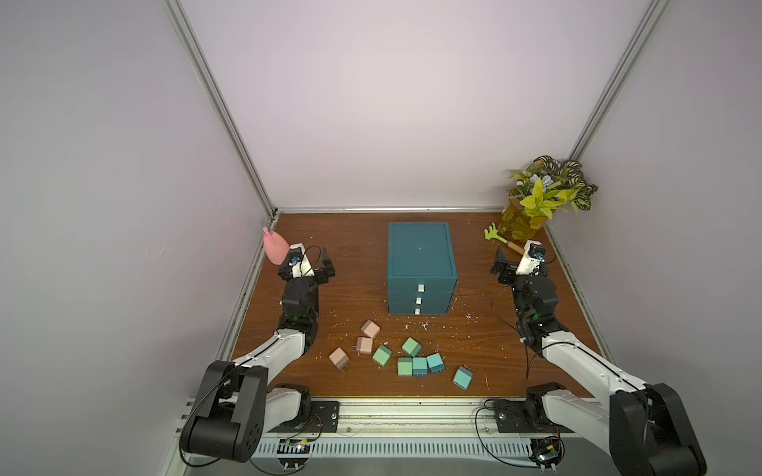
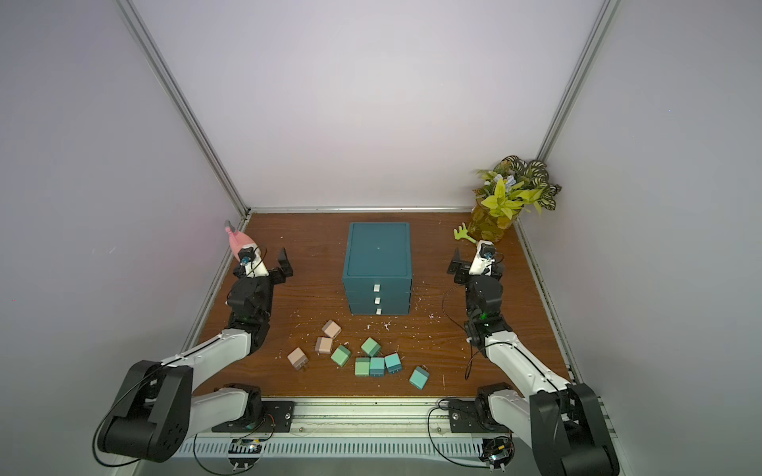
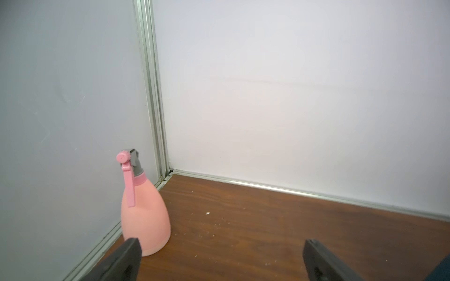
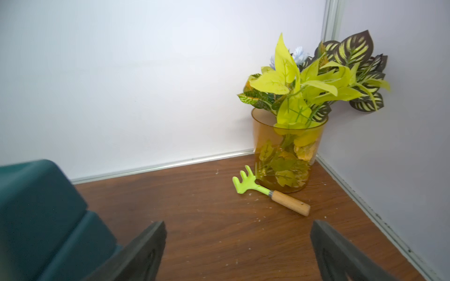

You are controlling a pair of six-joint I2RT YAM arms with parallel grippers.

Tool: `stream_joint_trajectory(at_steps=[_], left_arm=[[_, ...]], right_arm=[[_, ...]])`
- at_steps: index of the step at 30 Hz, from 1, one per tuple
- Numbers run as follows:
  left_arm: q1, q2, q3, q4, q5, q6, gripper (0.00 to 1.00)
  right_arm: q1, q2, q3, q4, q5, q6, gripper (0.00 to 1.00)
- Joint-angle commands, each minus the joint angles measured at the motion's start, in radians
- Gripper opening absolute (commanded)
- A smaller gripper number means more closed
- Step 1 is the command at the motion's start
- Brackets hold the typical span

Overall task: Place the plugs into the drawer by color
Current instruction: Adjust the storage box at the center of the board.

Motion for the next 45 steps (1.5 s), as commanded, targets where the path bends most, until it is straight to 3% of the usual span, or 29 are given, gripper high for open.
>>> stream_joint_trajectory(at_steps=[1,6,17,21,26,37,41,45], left_arm=[[-0.092,0.021,0.177,-0.341,-0.021,-0.099,1.0],[-0.207,0.056,0.384,-0.583,-0.059,-0.112,1.0],[-0.216,0.066,0.662,-0.946,0.383,-0.288,1.0],[-0.252,0.061,0.677,-1.012,0.4,-0.293,1.0],[-0.312,0.058,0.697,-1.043,0.418,-0.31,1.0],[-0.312,0.124,0.718,-1.111,0.481,-0.331,1.0],[-0.299,0.151,0.703,-1.083,0.538,-0.342,0.94],[-0.298,0.181,0.704,-1.057,0.615,-0.358,0.82]], right_arm=[[0.022,-0.055,0.102,-0.263,-0.011,0.137,0.99],[0.033,-0.004,0.283,-0.507,-0.201,0.174,1.0],[0.055,0.079,0.448,-0.766,-0.598,0.189,1.0],[0.066,0.095,0.457,-0.782,-0.688,0.2,0.99],[0.073,0.086,0.457,-0.771,-0.718,0.23,0.99],[0.077,0.076,0.466,-0.709,-0.782,0.29,0.93],[0.083,0.091,0.468,-0.69,-0.793,0.305,0.86],[0.112,0.136,0.486,-0.687,-0.773,0.316,0.7]])
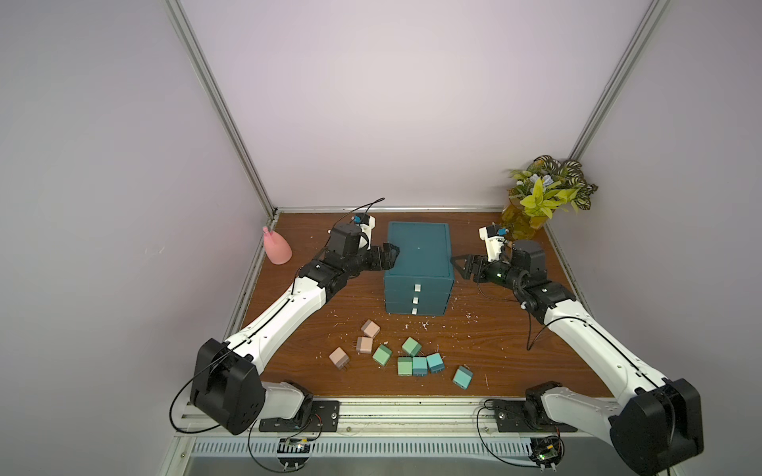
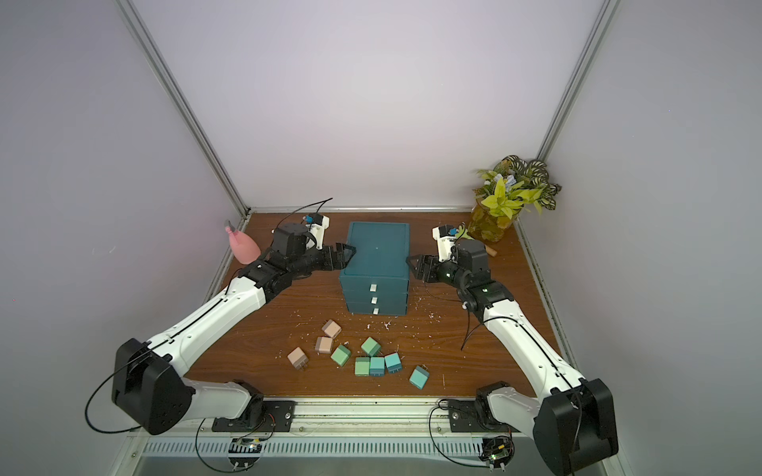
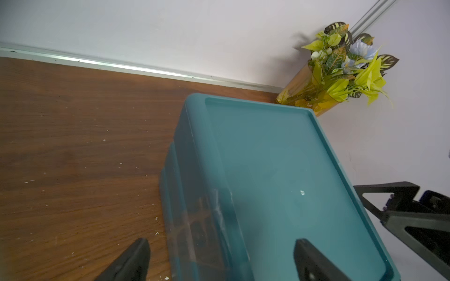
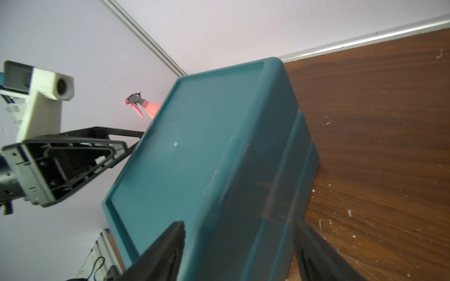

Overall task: Place the plugs into the drawer by color
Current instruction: Adjust the storage box at the center of the board.

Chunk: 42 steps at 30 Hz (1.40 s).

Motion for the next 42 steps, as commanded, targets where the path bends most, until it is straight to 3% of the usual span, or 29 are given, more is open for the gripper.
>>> stream_joint_trajectory(at_steps=[1,15,23,30,38,42], left_arm=[[0.009,0.02,0.007,0.028,0.089,-0.015,0.78],[0.009,0.081,-0.002,0.123,0.094,-0.007,0.57],[0.018,0.135,0.011,0.225,0.091,-0.026,0.56],[0.02,0.183,0.074,0.244,0.084,-0.04,0.56],[0.075,0.157,0.046,0.251,0.065,-0.037,0.58],[0.077,0.153,0.043,0.25,0.072,-0.035,0.65]], right_arm=[[0.032,0.042,0.054,0.043,-0.007,0.011,0.67],[0.109,0.319,0.251,0.099,0.036,-0.03,0.48],[0.141,0.584,0.513,0.124,0.054,-0.036,0.45],[0.147,0.796,0.812,0.006,0.134,-0.103,0.45],[0.055,0.717,0.937,-0.075,0.211,-0.155,0.46],[0.05,0.568,0.826,-0.046,0.27,-0.163,0.48]])
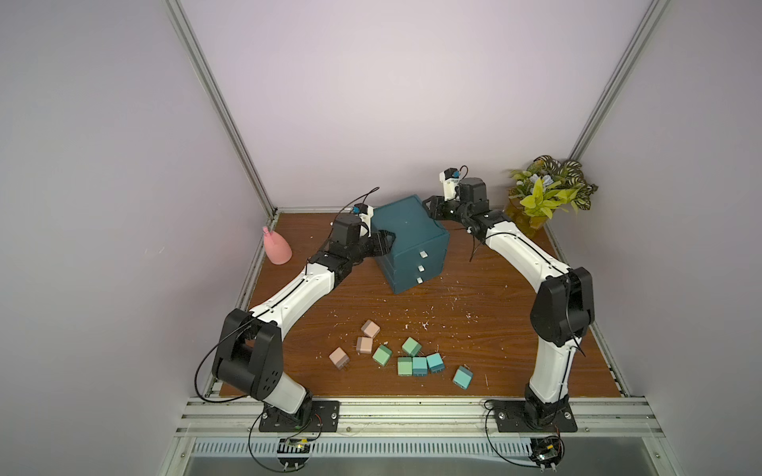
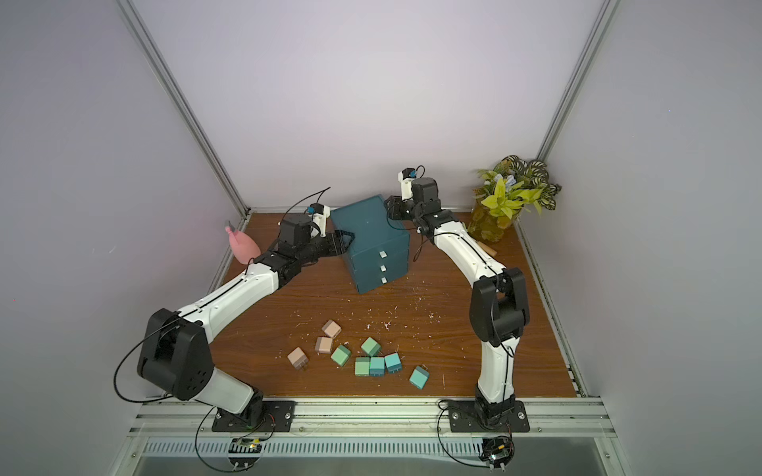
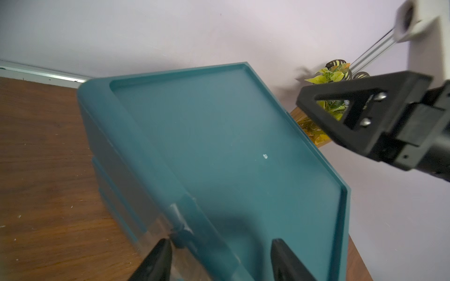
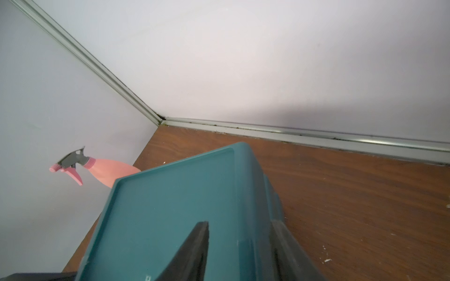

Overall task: Place the plugs into the drawer by color
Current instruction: Adjust the storage box at the center of the board.

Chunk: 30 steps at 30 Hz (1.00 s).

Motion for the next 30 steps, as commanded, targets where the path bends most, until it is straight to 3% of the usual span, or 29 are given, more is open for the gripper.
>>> stream_joint_trajectory(at_steps=[1,7,12,20,30], left_arm=[[0.008,-0.018,-0.002,0.031,0.032,0.011,0.66],[0.008,-0.036,0.001,0.03,0.015,0.03,0.67],[0.008,-0.036,0.001,0.012,-0.024,0.031,0.68],[0.008,-0.043,-0.003,-0.001,-0.034,0.045,0.7],[0.008,-0.047,0.012,-0.008,0.0,0.066,0.72]], right_arm=[[-0.009,-0.216,-0.105,0.06,0.055,-0.019,0.48],[0.02,-0.529,-0.64,0.315,0.067,0.105,0.49],[0.072,-0.607,-0.914,0.561,0.016,0.19,0.52],[0.084,-0.512,-0.926,0.674,-0.024,0.184,0.53],[0.054,-0.376,-0.809,0.699,-0.059,0.154,0.52]])
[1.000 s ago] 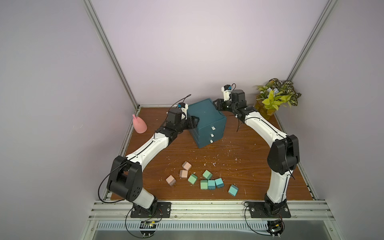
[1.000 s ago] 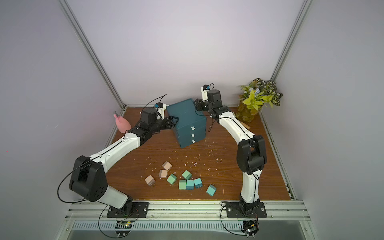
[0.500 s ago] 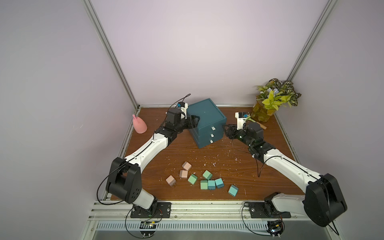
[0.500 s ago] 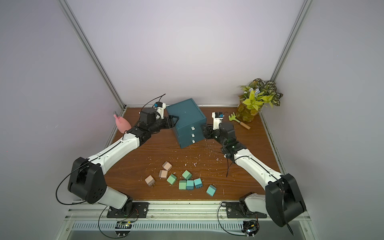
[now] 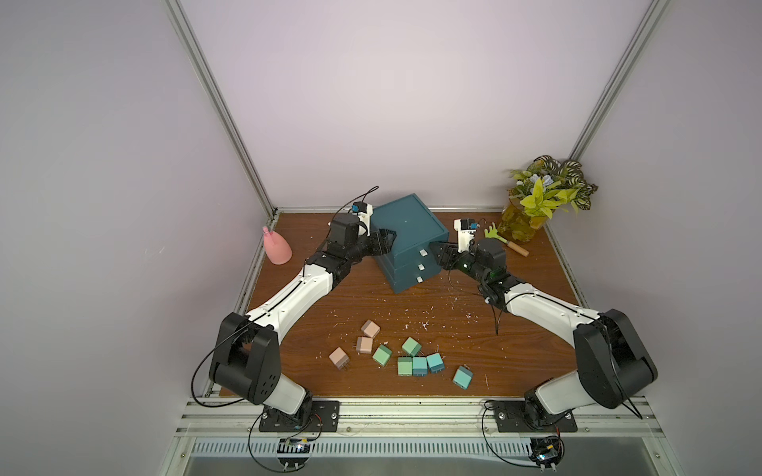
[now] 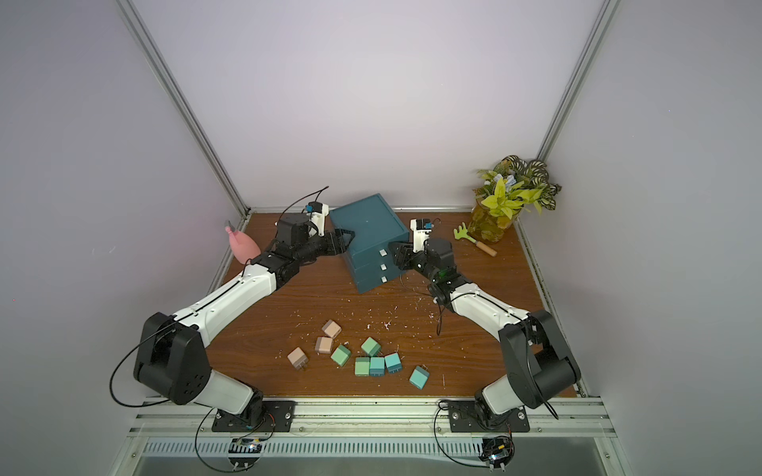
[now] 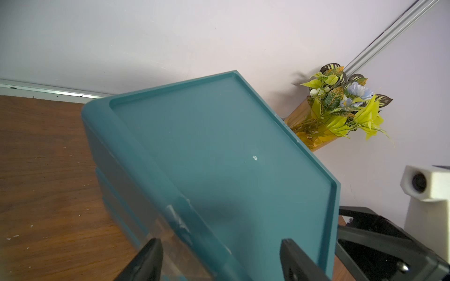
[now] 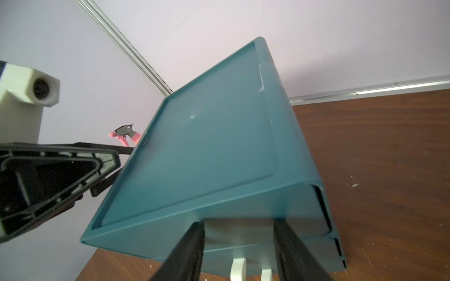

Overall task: Place the plugs into the drawer by color
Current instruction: Adjust the storage box at the center of the board.

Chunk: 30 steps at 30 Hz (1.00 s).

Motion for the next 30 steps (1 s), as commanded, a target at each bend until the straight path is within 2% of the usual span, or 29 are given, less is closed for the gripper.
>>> stream_joint_trajectory(at_steps=[1,4,8,14,18,23,30], left_arm=[[0.007,-0.024,0.015,-0.008,0.015,0.025,0.72],[0.007,-0.028,0.015,-0.008,0.015,0.028,0.73],[0.007,-0.022,0.012,-0.004,0.013,0.032,0.73],[0.007,-0.014,-0.01,0.022,0.004,0.033,0.73],[0.007,-0.014,-0.028,0.039,0.003,0.025,0.72],[0.008,-0.016,-0.048,0.054,-0.002,0.019,0.72],[0.008,-0.023,-0.067,0.064,-0.009,0.02,0.71]], right_arm=[[-0.015,0.011,0.054,0.071,-0.031,-0.016,0.52],[-0.033,0.013,0.068,0.061,-0.036,-0.019,0.52],[-0.042,-0.054,0.02,0.078,-0.052,0.049,0.51],[-0.019,-0.201,-0.206,0.315,0.028,0.374,0.51],[-0.003,-0.226,-0.291,0.405,0.084,0.542,0.48],[0.019,-0.201,-0.285,0.417,0.082,0.588,0.48],[0.047,-0.063,-0.222,0.482,0.02,0.631,0.46]])
